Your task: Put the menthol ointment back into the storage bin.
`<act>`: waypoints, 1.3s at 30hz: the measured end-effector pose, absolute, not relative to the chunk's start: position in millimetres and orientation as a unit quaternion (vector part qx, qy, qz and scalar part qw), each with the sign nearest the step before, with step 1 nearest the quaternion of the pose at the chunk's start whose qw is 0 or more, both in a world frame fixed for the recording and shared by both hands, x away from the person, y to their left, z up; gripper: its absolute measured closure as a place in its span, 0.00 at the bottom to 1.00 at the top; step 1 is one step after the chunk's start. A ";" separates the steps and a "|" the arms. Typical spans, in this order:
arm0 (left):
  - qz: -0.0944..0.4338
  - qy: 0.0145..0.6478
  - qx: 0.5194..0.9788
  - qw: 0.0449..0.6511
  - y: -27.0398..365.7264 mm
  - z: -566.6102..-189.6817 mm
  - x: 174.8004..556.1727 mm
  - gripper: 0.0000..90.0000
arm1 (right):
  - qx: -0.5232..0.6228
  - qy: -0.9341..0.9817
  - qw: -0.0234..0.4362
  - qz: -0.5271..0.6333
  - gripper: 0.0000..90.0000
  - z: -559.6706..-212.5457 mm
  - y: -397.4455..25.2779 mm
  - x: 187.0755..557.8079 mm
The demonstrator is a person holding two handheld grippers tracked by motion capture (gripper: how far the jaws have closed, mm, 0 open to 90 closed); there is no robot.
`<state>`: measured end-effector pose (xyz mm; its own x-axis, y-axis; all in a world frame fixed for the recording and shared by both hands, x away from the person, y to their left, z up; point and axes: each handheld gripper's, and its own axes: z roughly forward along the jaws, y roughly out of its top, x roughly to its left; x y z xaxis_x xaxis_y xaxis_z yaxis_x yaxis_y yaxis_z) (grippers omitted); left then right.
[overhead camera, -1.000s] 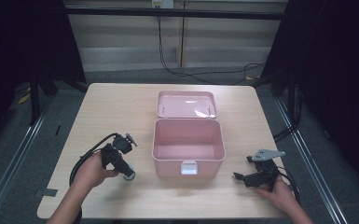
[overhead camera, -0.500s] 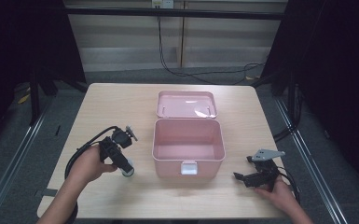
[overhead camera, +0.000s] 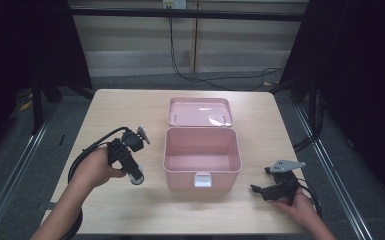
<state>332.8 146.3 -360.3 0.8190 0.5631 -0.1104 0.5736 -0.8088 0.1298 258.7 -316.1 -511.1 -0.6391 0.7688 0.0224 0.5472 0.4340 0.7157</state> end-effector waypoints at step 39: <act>-0.025 0.293 0.952 0.087 107.7 -277.2 356.7 0.56 | 0.395 0.832 0.157 0.357 0.11 -511.2 -316.0 258.8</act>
